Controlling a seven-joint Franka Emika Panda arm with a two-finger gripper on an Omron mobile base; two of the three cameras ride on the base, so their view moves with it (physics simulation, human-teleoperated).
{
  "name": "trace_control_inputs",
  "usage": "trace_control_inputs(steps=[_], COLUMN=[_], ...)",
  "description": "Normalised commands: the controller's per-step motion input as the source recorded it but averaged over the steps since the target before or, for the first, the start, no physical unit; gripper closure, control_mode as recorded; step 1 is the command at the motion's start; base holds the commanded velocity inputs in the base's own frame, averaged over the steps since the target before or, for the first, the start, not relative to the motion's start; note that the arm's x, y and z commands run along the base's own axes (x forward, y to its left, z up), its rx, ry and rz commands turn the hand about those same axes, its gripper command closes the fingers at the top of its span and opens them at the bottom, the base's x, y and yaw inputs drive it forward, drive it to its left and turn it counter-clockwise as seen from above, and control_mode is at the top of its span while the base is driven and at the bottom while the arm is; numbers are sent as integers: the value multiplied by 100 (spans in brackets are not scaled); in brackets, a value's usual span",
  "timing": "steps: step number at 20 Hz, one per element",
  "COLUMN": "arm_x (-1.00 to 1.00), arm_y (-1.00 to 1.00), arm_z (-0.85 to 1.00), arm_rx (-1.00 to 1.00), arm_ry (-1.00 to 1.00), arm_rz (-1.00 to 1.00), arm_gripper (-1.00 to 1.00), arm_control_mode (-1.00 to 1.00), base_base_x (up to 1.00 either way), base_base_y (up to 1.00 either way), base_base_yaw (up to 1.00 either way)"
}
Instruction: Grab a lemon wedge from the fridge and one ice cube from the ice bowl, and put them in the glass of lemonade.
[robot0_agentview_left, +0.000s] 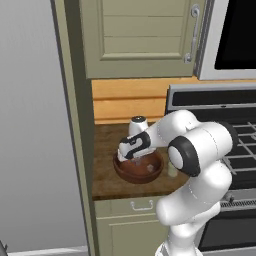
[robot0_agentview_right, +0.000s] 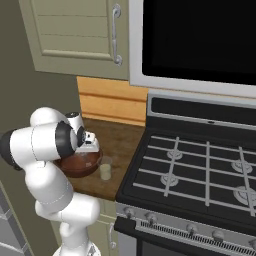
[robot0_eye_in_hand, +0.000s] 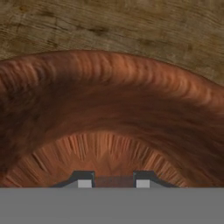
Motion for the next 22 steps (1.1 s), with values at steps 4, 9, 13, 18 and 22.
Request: trace_control_inputs(steps=[4, 9, 13, 18, 22], arm_x=[0, -3, -15, -24, -43], arm_y=[0, 0, 0, -3, -16], arm_z=[0, 36, 100, 84, 16], arm_rx=[0, 0, -7, -11, 2], arm_ry=[0, -7, -11, -2, -1], arm_rz=[0, 0, 0, 0, 0], arm_gripper=[100, 100, 100, 100, 100], arm_control_mode=[-100, -100, -100, -100, -100], base_base_x=[0, 0, 0, 0, 0], base_base_y=[0, 0, 0, 0, 0], base_base_yaw=[0, 0, 0, 0, 0])
